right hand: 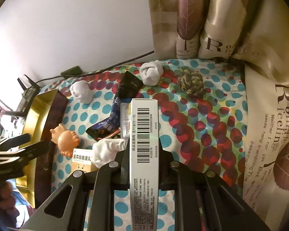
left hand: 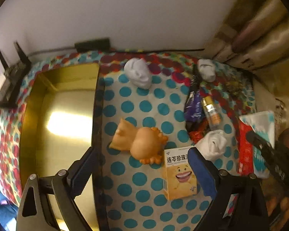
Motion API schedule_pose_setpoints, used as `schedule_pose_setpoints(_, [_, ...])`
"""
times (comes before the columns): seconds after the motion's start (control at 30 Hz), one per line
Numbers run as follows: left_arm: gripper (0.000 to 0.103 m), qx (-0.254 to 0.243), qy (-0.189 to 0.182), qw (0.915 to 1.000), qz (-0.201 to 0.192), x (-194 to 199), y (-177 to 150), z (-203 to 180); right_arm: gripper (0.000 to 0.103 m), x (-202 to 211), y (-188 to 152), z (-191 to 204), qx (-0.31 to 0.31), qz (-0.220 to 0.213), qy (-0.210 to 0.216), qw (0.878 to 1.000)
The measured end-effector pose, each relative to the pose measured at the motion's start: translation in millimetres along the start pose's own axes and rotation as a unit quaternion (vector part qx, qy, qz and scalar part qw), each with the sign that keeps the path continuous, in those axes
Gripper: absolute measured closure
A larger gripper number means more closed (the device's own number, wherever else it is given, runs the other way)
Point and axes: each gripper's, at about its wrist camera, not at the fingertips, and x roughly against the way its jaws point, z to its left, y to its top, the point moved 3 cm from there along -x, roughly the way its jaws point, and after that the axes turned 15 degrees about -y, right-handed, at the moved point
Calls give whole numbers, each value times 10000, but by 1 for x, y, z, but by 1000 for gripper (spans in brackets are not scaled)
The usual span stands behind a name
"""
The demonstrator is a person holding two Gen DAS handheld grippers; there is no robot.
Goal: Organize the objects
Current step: 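Grasp the orange toy with the left tool while the right tool carries the Tylenol box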
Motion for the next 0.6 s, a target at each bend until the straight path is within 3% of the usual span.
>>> schedule_pose_setpoints(0.13, [7,873,-56,9961,-145,-3,-10,15,85,0,-6,-5,-51,78,113,9999])
schedule_pose_setpoints(0.37, [7,1825,92,9830,-179,-17,-4,21,85,0,-6,-9,-12,59,278,9996])
schedule_pose_setpoints(0.6, [7,3081,409,9504,-96,-46,12,40,84,-11,-4,-9,151,210,543,9982])
